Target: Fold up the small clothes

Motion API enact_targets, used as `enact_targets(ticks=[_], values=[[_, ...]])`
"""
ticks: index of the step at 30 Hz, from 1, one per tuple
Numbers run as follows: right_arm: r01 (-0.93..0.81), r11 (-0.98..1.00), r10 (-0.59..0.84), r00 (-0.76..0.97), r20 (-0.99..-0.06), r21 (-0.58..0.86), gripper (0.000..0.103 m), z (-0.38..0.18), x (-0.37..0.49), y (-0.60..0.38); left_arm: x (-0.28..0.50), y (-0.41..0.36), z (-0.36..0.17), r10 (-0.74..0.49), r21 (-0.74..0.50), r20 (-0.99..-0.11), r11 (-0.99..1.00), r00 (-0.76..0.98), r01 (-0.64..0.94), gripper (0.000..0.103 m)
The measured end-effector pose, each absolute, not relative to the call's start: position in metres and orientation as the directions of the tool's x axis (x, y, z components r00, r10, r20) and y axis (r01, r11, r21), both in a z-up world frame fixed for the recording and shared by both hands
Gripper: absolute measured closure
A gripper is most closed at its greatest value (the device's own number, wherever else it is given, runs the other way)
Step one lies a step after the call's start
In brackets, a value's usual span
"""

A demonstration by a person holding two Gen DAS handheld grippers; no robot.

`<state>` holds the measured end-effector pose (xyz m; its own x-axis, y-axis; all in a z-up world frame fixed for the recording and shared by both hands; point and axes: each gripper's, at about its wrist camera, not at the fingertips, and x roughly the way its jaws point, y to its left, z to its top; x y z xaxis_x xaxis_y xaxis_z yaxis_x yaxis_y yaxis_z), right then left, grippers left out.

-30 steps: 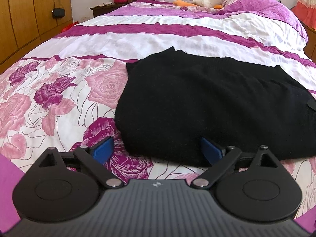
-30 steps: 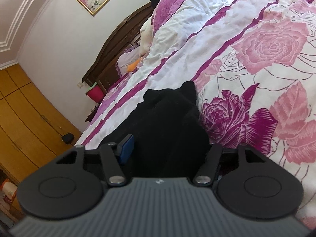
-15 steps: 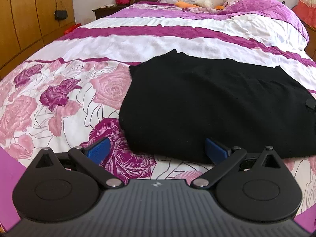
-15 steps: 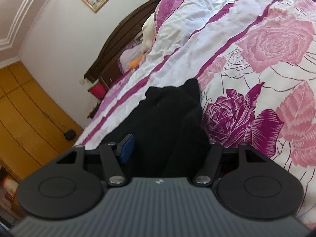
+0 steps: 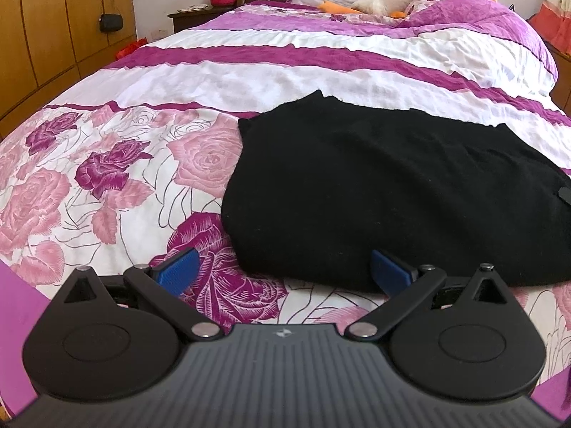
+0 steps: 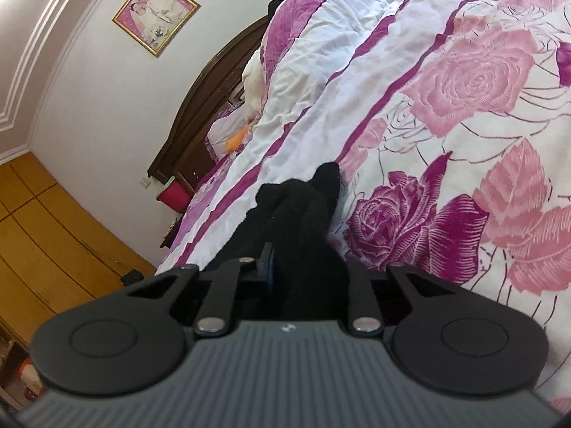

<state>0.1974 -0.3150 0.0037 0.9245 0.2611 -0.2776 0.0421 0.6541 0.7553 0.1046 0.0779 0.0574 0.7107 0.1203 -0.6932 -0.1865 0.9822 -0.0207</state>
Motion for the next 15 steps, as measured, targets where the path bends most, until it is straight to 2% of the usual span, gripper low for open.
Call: enact_targets(ticks=[15], values=[[-0.013,0.744,0.224,0.947,-0.231,0.668,0.084,0.048,0.198,-0.29,0.091,0.102,0.068,0.111,-0.051,-0.689,0.978,0.716,-0.201,0.0]])
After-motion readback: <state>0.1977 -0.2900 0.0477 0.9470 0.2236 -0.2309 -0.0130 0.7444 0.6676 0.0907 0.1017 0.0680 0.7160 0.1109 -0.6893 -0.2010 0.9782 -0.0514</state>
